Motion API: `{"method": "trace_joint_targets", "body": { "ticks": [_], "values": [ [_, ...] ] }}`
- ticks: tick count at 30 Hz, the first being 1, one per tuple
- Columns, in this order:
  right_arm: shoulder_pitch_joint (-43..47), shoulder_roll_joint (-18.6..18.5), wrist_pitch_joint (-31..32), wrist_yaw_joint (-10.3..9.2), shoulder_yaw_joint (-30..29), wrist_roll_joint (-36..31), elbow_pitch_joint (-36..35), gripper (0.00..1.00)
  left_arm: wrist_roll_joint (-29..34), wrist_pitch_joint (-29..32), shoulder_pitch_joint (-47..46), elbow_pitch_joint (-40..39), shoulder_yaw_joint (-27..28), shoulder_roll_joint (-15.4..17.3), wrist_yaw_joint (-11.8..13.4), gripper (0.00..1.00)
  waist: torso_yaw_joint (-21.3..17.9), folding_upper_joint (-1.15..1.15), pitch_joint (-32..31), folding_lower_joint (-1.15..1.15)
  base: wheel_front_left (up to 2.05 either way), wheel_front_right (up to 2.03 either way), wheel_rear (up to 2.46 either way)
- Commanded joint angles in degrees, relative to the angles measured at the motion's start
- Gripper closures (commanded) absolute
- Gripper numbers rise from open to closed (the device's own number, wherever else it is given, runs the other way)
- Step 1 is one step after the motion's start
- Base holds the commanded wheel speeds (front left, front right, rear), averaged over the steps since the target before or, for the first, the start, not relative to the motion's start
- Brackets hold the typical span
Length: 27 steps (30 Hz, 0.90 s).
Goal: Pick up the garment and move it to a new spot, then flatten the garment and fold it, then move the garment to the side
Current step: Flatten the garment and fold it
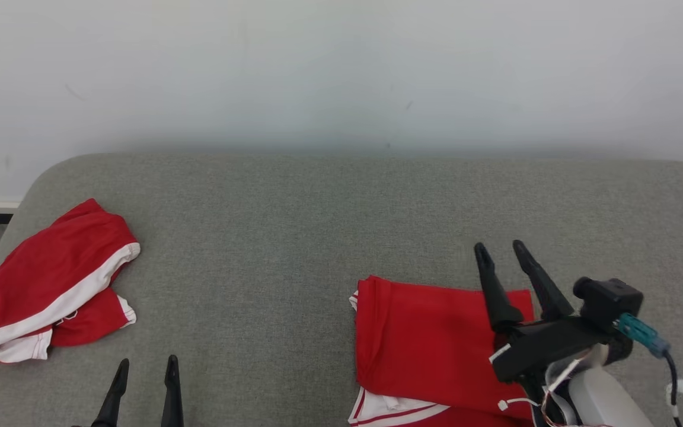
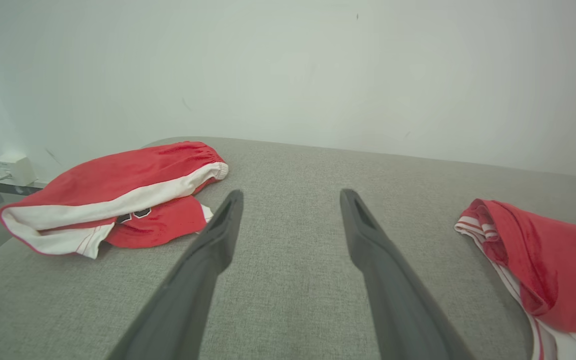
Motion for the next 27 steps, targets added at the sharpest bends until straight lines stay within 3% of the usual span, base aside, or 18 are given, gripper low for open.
{"method": "trace_joint_targets", "body": {
  "ticks": [1,7,14,27],
  "values": [
    [1.8,-0.8,-0.7,-0.09,-1.4,-0.6,-1.7,0.0,0.5,-0.2,0.8,-0.4,0.4,0.2,0.0,0.0,-0.8,0.0,-0.2,0.0,0.0,0.0,0.0],
    [7.1,-2.3,-1.8,-0.1,-5.1,-3.4,-7.9,0.0,0.9,-0.2,1.4,-1.7,1.2,0.4,0.0,0.0,-2.3,0.0,-0.3,0.0,0.0,0.0,0.0],
    [14.4,-1.4,-3.0,-0.1,-9.1,-6.9,-14.2,0.0,1.6,-0.2,2.4,-3.6,2.9,0.5,0.4,0.0,-4.4,0.0,-0.9,0.0,0.0,0.0,0.0],
    [24.2,1.7,-4.1,-0.09,-13.3,-10.0,-18.0,0.0,2.5,-0.2,4.3,-5.5,3.2,0.8,0.3,0.0,-4.8,0.0,-2.0,0.0,0.0,0.0,0.0]
  ]
}}
